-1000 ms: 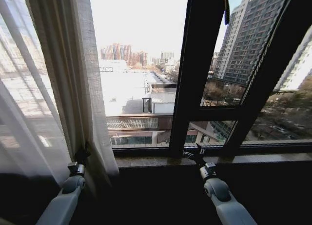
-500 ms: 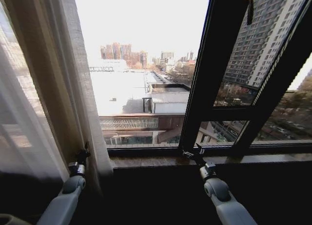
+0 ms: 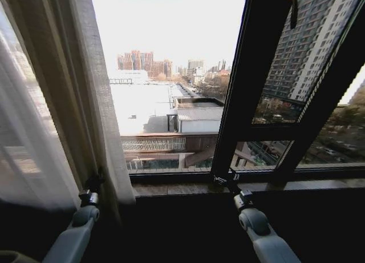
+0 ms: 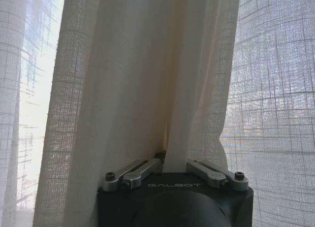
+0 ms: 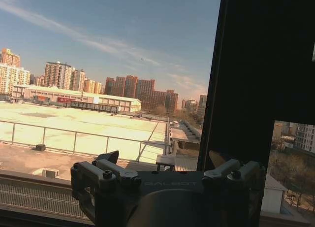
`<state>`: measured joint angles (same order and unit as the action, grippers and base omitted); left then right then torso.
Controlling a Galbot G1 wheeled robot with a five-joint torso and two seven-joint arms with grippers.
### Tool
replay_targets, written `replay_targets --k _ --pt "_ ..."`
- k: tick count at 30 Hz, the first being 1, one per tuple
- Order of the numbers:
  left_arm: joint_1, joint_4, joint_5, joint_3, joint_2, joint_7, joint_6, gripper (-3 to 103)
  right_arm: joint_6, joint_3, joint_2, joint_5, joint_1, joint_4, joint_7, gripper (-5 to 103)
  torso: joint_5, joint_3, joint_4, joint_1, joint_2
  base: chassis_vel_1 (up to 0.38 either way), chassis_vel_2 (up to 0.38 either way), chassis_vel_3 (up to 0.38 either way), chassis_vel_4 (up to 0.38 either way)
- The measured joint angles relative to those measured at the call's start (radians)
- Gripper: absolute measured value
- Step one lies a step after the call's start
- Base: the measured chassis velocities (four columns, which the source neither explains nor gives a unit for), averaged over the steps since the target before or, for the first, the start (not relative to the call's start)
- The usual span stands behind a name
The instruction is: Open the curtains by pulling them apart, changing their state from closed to fully open.
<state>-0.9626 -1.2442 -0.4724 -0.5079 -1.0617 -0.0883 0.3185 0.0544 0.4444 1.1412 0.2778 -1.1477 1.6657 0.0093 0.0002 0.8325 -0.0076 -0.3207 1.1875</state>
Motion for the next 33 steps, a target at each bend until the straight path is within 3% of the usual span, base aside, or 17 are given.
replay_targets --k 13,21,30,33 --pt "-0.001 -0.002 0.007 0.002 -0.006 -0.003 0.004 0 0.000 0.000 0.000 0.000 0.000 0.000 0.000 100 -0.0006 0.000 0.0009 0.000 0.000 0.151 0.140 -0.157 -0.150" --pt "0.009 0.010 0.009 0.000 -0.002 -0.011 0.000 0 0.000 0.000 0.000 0.000 0.000 0.000 0.000 100 -0.0003 0.000 -0.0006 0.000 0.000 0.000 0.000 0.000 0.000" --pt "0.072 0.154 0.018 -0.044 0.084 -0.146 -0.005 0 0.000 0.000 0.000 0.000 0.000 0.000 0.000 100 -0.0002 0.000 0.0003 0.000 0.000 0.000 0.000 0.000 0.000" --pt "0.093 0.230 0.016 -0.075 0.125 -0.222 -0.022 0 0.000 0.000 0.000 0.000 0.000 0.000 0.000 100 0.0000 0.000 -0.0002 0.000 0.000 0.000 0.000 0.000 0.000"
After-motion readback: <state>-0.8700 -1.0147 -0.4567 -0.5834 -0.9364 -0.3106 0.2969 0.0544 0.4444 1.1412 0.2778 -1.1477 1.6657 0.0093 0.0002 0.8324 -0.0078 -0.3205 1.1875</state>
